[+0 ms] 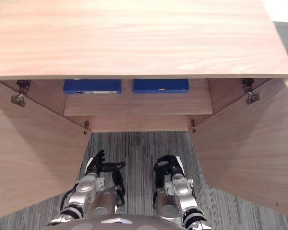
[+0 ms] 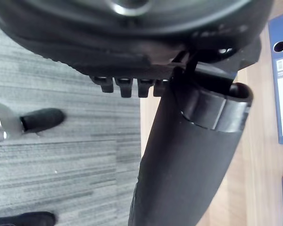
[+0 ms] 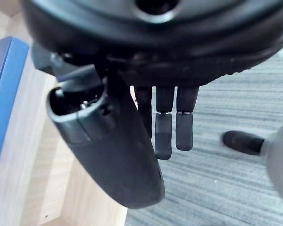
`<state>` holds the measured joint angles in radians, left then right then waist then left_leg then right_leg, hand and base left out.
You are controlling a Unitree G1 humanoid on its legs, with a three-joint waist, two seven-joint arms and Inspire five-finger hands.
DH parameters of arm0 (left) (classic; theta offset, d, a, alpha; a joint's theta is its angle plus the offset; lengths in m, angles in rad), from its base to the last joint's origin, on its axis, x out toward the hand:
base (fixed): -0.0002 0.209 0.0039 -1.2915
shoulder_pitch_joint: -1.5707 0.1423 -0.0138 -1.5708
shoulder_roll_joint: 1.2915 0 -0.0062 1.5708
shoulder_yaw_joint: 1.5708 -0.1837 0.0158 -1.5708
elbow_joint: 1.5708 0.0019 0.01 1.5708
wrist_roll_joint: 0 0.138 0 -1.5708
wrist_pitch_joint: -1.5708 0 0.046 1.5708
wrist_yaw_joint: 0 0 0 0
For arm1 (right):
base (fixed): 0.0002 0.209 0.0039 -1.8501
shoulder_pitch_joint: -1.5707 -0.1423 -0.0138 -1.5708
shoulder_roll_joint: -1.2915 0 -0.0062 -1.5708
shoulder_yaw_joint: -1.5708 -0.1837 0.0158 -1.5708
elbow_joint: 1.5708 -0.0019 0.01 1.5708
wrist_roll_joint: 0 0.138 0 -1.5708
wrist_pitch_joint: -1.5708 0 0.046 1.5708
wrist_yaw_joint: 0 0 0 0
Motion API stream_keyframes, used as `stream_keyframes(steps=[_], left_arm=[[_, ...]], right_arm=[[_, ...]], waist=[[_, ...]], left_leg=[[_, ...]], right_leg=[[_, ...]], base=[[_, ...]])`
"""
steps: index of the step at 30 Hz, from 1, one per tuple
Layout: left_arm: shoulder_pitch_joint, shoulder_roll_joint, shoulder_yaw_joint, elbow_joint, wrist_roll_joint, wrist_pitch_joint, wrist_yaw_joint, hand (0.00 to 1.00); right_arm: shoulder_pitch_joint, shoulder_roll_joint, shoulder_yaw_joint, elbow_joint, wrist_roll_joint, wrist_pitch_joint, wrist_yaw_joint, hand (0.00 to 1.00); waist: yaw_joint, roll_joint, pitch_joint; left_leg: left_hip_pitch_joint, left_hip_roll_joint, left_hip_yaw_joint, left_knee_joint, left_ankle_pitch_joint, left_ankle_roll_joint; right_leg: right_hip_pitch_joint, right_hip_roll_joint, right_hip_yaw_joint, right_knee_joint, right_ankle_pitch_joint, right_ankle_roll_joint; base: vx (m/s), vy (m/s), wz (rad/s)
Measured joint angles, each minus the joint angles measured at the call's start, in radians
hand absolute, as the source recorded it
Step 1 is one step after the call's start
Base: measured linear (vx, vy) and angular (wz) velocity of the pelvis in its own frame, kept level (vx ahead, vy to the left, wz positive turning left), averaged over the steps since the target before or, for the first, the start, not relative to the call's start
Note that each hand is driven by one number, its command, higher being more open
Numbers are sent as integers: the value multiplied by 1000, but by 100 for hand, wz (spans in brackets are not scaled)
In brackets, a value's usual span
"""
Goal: Walk over to the cabinet, pick up the folder, carry it to the office cabinet, place the folder inside the office cabinet, then close the office cabinet door
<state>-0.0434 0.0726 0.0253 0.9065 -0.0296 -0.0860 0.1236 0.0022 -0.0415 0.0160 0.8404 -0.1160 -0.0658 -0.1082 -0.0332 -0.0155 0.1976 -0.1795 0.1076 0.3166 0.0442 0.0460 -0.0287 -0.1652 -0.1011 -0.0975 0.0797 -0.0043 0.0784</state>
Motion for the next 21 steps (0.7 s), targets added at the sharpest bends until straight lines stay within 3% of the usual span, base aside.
stream_keyframes(steps=[6,21], left_arm=[[35,-3,6,79,40,23,-2,100],[69,-4,39,155,40,44,-2,100]], right_arm=[[15,8,-130,158,42,31,-28,100],[30,34,-274,198,120,57,-48,100]], waist=[[-2,-1,-55],[-4,-6,-97]], left_leg=[[99,-26,5,-133,54,2],[181,-46,33,-138,25,0]], right_leg=[[49,2,17,-49,21,4],[139,-11,50,-102,37,13]], base=[[-50,15,-7],[-25,10,-6]])
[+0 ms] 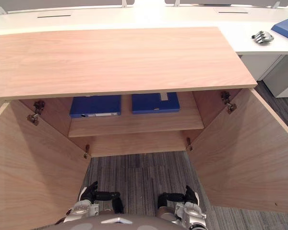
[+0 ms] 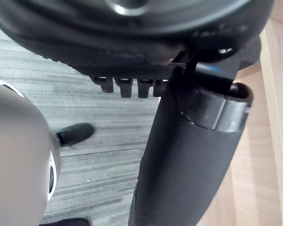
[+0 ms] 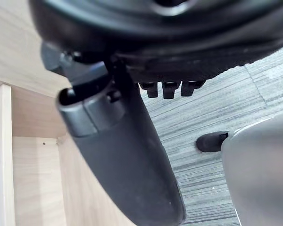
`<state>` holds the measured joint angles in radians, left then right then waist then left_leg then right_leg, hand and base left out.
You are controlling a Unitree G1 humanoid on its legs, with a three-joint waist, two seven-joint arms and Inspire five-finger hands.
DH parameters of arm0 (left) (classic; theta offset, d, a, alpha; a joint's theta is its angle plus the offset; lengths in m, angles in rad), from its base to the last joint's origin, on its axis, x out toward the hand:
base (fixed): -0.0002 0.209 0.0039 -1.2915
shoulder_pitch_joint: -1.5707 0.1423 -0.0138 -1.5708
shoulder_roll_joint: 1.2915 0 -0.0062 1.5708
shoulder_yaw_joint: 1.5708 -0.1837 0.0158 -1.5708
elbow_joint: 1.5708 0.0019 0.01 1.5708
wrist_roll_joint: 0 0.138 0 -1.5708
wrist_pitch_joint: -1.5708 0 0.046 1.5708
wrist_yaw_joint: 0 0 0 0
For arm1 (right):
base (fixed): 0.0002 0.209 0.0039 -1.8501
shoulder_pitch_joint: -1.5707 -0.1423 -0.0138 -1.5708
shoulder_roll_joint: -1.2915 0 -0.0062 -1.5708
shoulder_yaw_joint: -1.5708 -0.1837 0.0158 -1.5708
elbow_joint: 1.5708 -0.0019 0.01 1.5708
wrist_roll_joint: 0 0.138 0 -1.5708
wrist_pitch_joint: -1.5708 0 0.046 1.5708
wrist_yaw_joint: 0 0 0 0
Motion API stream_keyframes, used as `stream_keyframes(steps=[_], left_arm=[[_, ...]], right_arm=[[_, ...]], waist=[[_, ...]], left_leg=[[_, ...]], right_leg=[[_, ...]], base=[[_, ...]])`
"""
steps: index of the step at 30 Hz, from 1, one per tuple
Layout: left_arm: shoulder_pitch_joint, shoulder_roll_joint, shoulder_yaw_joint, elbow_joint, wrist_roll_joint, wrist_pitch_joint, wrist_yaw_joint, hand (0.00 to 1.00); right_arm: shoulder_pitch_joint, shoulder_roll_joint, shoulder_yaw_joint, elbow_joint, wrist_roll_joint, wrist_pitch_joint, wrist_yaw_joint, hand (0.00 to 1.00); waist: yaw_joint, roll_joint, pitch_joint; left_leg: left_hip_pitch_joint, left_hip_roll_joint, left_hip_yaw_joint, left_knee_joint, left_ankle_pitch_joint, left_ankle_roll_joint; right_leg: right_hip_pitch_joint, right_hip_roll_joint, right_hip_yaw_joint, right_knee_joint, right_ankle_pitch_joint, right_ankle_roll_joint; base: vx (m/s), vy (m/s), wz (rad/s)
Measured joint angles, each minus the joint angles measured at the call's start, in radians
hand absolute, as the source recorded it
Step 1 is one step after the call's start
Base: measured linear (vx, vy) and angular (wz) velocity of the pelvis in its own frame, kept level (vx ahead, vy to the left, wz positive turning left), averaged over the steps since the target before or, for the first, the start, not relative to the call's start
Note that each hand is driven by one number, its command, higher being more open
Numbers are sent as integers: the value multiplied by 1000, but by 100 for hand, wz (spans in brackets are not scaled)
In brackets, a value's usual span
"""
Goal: Walk over to the cabinet, pick up the folder, carry it to the office cabinet, place the folder inside the office cabinet, then close the office cabinet door
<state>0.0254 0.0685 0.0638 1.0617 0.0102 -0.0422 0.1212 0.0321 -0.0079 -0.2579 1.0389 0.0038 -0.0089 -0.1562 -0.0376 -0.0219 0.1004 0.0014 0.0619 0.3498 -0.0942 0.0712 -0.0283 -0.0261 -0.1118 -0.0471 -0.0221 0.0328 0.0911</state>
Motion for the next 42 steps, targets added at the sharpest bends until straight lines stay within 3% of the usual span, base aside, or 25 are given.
stream_keyframes(steps=[12,18,22,26,28,38,42], left_arm=[[3,-2,-1,3,0,0,0,100],[11,1,0,1,0,1,2,100],[32,-6,1,-7,0,1,3,100],[36,-45,44,-16,1,2,7,100],[32,-72,48,-40,1,2,10,100],[-11,-133,61,-95,42,-2,-1,100],[-8,-131,43,-94,44,-2,-12,100]], right_arm=[[16,5,-35,-56,40,-3,-18,100],[119,9,-48,-324,48,-15,-55,100],[165,55,-117,-490,80,-27,-84,100],[201,69,-134,-598,86,-43,-108,100],[215,71,-174,-686,118,-48,-131,100],[190,79,-280,-892,196,-91,-204,100],[124,57,-308,-897,202,-96,-192,100]], waist=[[-7,1,-5],[-35,-10,-14],[-73,-18,-28],[-96,-19,-33],[-125,-8,-42],[-187,8,-44],[-189,22,-39]], left_leg=[[63,4,74,5,-24,-12],[107,2,179,5,-66,-26],[151,8,279,6,-91,-39],[188,22,396,29,-121,-45],[192,26,453,48,-143,-47],[200,49,550,86,-170,-65],[180,42,555,91,-174,-70]], right_leg=[[11,11,95,-5,8,-4],[-12,25,213,-2,22,0],[-30,51,309,14,23,1],[-50,86,411,36,26,0],[-70,100,463,42,29,4],[-113,140,547,64,43,15],[-132,135,558,52,59,21]], base=[[-6,-4,-24],[-22,12,-60],[18,-11,-68],[36,-14,-94],[27,-10,-75],[-12,-43,-35],[-27,-44,-7]])
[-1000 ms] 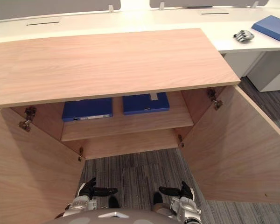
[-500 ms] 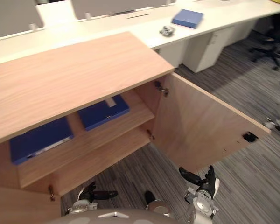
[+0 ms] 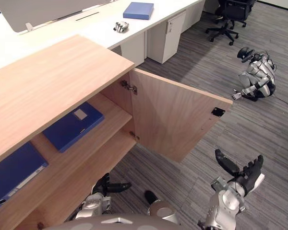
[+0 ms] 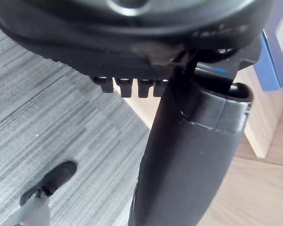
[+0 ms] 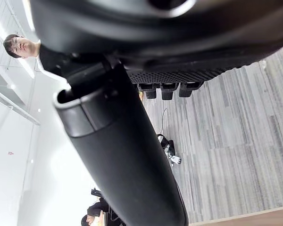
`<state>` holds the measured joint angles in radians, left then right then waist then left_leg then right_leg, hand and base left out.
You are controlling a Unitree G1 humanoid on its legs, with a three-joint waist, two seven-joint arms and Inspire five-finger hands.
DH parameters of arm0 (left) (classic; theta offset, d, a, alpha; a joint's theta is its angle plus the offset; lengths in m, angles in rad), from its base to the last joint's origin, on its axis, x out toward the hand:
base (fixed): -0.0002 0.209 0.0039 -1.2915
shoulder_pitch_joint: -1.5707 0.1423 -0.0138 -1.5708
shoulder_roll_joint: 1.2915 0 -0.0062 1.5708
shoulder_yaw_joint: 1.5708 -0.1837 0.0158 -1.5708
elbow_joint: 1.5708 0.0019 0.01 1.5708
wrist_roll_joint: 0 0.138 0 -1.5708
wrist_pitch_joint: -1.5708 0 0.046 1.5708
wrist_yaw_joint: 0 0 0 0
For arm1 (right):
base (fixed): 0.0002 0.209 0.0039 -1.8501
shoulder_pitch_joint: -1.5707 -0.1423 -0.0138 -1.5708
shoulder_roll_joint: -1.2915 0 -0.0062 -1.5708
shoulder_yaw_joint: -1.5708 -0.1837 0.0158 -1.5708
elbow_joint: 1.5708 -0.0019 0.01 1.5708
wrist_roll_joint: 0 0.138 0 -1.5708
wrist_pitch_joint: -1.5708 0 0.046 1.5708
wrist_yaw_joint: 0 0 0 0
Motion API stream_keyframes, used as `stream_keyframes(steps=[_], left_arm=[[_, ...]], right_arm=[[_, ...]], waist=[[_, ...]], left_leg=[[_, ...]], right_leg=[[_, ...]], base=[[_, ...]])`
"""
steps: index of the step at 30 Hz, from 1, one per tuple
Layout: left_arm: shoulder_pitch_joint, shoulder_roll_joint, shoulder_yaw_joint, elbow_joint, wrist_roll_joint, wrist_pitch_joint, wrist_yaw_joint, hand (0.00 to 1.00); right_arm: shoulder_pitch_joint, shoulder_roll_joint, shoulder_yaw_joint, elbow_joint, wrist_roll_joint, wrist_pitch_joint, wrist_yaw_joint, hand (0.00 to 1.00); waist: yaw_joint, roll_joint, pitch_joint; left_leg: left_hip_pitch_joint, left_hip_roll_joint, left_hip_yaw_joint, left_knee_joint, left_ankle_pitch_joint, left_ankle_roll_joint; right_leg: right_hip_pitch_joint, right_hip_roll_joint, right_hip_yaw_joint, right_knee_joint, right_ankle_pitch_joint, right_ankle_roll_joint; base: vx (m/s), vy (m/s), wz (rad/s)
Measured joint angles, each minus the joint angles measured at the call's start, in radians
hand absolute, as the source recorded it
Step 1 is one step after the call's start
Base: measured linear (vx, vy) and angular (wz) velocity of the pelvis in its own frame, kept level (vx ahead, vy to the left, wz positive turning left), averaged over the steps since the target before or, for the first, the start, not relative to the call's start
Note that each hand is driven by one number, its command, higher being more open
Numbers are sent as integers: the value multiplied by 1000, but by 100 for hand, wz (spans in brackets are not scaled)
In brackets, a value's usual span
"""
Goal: Walk over to the cabinet, pick up the folder, carry it to the office cabinet, place the folder inside the office cabinet, then close the office cabinet door
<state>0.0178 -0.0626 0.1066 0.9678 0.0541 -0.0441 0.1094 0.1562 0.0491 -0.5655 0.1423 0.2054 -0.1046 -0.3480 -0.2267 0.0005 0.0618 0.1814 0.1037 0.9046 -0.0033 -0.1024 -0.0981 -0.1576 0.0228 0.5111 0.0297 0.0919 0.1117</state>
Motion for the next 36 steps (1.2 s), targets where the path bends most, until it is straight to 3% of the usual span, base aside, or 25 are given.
stream_keyframes(steps=[4,12,22,36], left_arm=[[7,11,-47,19,28,-1,-13,100],[11,28,-103,49,37,-20,-34,100],[18,80,-132,59,45,-30,-42,100],[13,109,-132,61,75,-34,-44,100]], right_arm=[[-83,-124,-1,25,36,-6,43,100],[-206,-286,47,136,35,-29,109,100],[-272,-302,138,208,34,-29,140,100],[-298,-325,230,230,32,-29,140,100]], waist=[[-2,26,9],[-6,32,14],[2,34,41],[4,26,55]], left_leg=[[-27,-14,-5,0,-1,7],[-91,-41,-41,3,2,30],[-145,-50,-118,35,2,40],[-153,-37,-206,42,1,43]], right_leg=[[-10,-22,5,-35,22,11],[-50,-59,-5,-61,44,30],[-67,-90,-55,-83,51,30],[-56,-81,-93,-96,65,14]], base=[[-1,-3,1],[9,-14,8],[7,-31,16],[44,-26,3]])
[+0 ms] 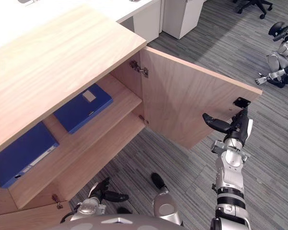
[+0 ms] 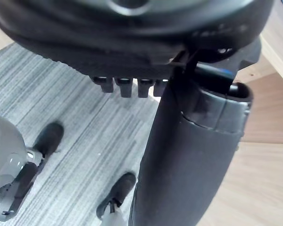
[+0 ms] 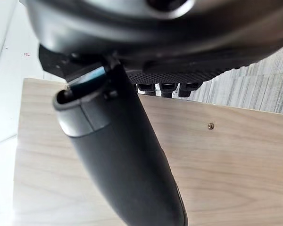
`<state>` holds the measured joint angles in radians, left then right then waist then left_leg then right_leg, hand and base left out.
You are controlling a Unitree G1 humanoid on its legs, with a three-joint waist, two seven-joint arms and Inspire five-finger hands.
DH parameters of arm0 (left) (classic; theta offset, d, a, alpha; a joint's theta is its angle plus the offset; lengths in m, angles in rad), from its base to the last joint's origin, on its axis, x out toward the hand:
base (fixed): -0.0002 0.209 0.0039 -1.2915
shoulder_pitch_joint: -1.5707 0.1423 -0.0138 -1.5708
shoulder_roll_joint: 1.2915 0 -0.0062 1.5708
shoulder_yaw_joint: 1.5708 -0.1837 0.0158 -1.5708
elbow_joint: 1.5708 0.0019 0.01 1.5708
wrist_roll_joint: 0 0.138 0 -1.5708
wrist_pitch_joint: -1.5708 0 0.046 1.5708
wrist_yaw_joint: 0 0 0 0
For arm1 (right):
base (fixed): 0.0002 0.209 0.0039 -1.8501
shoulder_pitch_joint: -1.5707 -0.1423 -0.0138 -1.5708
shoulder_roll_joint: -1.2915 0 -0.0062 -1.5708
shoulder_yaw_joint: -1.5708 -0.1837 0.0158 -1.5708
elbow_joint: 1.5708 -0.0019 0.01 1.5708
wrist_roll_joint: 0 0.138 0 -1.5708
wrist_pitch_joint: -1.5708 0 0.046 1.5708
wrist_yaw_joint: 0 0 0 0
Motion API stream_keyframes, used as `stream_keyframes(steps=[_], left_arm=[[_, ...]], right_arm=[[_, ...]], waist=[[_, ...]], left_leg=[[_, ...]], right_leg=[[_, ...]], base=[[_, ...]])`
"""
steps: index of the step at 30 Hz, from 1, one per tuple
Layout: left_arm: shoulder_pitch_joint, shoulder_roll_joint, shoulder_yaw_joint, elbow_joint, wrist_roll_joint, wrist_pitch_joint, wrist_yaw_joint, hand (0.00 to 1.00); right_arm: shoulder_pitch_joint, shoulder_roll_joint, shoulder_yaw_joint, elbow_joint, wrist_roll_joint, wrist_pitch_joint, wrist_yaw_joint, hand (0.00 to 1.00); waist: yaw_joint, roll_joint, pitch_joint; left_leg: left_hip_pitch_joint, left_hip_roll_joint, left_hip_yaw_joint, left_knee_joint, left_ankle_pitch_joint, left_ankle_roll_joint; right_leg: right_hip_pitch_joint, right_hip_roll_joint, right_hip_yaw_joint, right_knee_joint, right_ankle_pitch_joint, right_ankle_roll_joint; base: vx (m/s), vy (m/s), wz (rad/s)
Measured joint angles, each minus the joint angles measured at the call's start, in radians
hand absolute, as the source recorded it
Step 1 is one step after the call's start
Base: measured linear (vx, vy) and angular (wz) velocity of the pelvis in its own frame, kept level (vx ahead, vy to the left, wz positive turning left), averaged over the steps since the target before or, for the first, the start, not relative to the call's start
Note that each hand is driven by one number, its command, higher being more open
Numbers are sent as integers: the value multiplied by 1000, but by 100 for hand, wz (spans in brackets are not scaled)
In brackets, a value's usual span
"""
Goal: Walk over to the cabinet, pick up the folder, carry it to the office cabinet, place the folder inside the office cabinet, then close the office cabinet door
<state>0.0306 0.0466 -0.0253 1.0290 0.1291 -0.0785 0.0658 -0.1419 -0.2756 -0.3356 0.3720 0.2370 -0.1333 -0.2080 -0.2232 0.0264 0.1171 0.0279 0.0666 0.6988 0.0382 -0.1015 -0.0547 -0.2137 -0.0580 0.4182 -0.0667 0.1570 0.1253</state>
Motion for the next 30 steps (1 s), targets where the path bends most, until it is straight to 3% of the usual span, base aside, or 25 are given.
stream_keyframes(steps=[9,23,30], left_arm=[[-2,0,0,0,2,0,1,100],[-31,-14,-36,-5,22,1,14,100],[-8,-20,-81,-5,22,1,14,100]], right_arm=[[46,61,5,-94,1,1,5,100],[515,236,194,-551,0,-2,78,100],[705,276,305,-645,-1,-2,109,100]], waist=[[2,-1,3],[-6,-21,15],[-6,-54,8]], left_leg=[[1,7,-2,1,3,2],[13,32,-9,27,-10,-8],[36,35,-33,27,-9,-7]], right_leg=[[8,6,3,-25,19,-7],[24,25,21,-8,29,-7],[48,27,6,11,15,-12]], base=[[20,-11,-2],[20,-24,-4],[25,-6,4]])
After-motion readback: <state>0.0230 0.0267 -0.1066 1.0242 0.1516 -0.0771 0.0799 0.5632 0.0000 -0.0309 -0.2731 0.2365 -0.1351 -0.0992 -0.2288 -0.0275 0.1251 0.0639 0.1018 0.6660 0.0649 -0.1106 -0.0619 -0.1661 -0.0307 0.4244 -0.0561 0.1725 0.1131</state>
